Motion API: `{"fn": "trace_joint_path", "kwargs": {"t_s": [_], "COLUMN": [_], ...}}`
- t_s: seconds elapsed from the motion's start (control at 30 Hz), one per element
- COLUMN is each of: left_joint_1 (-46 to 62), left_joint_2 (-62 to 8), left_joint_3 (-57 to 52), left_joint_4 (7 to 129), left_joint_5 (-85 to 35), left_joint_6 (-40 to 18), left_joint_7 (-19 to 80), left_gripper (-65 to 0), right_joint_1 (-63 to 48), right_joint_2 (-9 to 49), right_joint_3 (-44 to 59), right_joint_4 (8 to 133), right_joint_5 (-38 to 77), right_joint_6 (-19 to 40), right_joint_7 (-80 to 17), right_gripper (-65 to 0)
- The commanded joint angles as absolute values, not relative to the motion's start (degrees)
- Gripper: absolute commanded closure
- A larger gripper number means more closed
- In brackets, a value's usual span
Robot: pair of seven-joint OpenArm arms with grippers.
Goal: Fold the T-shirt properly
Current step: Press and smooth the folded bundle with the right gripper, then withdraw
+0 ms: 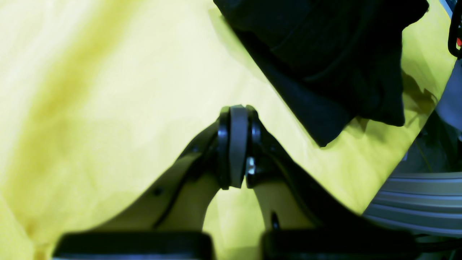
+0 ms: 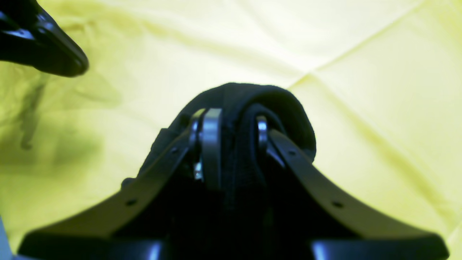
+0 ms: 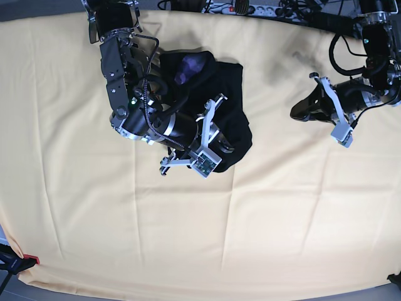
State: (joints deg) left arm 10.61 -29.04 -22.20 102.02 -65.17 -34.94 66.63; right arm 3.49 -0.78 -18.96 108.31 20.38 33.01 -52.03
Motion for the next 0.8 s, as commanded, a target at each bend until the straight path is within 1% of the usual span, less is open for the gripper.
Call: {"fn": "trace_joint_path", "kwargs": {"t_s": [0.0, 0.07, 0.13, 0.47, 0.53, 0.6, 0.63, 0.7, 0.77], "left_joint_1": [9.96, 9.96, 9.96, 9.96, 9.96, 9.96, 9.96, 9.96, 9.93], "left_joint_2": [-30.2, -30.2, -30.2, -30.2, -30.2, -30.17, -30.17, -30.2, -30.2], "left_joint_3": [-22.63, -22.63, -22.63, -22.63, -22.63, -22.63, -22.63, -22.63, -22.63], "left_joint_4": [102.89, 102.89, 102.89, 102.89, 102.89, 102.89, 102.89, 102.89, 102.89], "left_joint_5": [-66.48, -66.48, -66.48, -66.48, -66.48, -66.48, -66.48, -66.5, -66.5], "left_joint_6": [-35.14, -35.14, -35.14, -35.14, -35.14, -35.18, -35.16, -35.16, -35.18], "left_joint_7": [65.58, 65.58, 65.58, 65.56, 65.56, 65.56, 65.56, 65.56, 65.54], "left_gripper": [0.0, 0.0, 0.0, 0.0, 0.0, 0.0, 0.0, 0.0, 0.0], "right_joint_1": [4.45, 4.45, 4.45, 4.47, 4.64, 5.41, 5.69, 5.56, 5.58], "right_joint_2": [-1.1, -1.1, -1.13, -3.97, -3.97, -3.97, -3.99, -3.95, -3.95], "right_joint_3": [-18.85, -18.85, -18.85, -18.85, -18.85, -18.85, -18.85, -18.74, -18.74], "right_joint_4": [109.3, 109.3, 109.3, 109.3, 109.3, 109.3, 109.3, 109.3, 109.3], "right_joint_5": [21.54, 24.23, 23.94, 23.31, 23.62, 24.29, 25.26, 25.63, 25.45], "right_joint_6": [34.09, 35.86, 36.99, 36.86, 36.93, 39.94, 39.94, 39.88, 39.92], "right_joint_7": [-49.71, -46.63, -41.45, -41.21, -45.04, -52.77, -56.1, -58.46, -58.33], "right_gripper": [-52.5, -52.5, -52.5, -52.5, -52.6, -52.8, -52.8, -53.0, -53.0]}}
